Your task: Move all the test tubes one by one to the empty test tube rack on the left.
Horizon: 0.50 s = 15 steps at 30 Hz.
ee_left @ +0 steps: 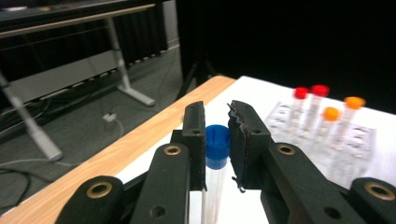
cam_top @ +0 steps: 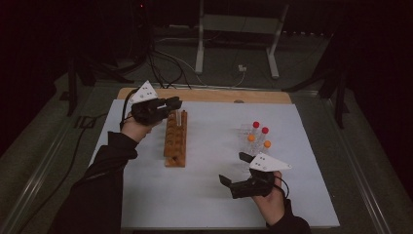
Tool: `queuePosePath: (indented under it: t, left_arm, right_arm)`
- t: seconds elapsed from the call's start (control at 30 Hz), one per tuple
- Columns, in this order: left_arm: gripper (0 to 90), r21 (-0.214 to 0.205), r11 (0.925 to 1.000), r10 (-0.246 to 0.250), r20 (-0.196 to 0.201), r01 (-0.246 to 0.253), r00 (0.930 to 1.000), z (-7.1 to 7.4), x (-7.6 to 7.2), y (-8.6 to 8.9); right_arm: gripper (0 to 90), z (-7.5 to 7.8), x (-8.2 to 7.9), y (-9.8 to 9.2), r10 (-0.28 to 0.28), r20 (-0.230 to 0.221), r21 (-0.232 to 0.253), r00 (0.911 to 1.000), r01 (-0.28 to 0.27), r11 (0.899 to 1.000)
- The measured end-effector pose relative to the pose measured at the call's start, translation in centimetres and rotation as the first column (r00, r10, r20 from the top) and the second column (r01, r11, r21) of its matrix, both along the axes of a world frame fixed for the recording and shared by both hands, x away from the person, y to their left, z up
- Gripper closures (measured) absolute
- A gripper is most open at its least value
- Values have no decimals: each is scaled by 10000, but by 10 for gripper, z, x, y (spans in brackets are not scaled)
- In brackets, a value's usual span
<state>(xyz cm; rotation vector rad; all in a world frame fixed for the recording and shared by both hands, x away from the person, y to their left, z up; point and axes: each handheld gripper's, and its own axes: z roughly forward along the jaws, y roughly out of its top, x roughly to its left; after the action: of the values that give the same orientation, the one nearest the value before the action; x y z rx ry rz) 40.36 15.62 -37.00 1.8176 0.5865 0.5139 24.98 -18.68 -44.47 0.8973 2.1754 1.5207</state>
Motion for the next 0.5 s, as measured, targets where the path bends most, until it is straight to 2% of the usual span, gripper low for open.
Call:
queuePosePath:
  t: [0.2, 0.23, 0.43, 0.47, 0.5]
  left_arm:
    - [783, 11, 9979, 650, -28, -650, 9979, -4, 17, 9]
    - [783, -4, 9976, 696, -140, -697, 9975, -4, 20, 10]
    - [783, 107, 9910, 1337, -156, -1336, 9909, -11, 38, 14]
    - [784, -61, 9904, 1379, -322, -1381, 9899, -12, 41, 16]
    - [784, -63, 9889, 1483, -277, -1485, 9886, -14, 43, 16]
  right_arm:
    - [0, -1, 0, 0, 82, -22, 47, 10000, -82, 10000]
    - [0, -1, 0, 0, 106, -25, 52, 9999, -106, 9999]
    - [0, -1, -1, -1, 182, -67, 59, 9998, -182, 9998]
    - [0, -1, -1, -1, 202, -83, 85, 9998, -201, 9998]
    - [0, -1, -1, -1, 188, -67, 83, 9998, -188, 9998]
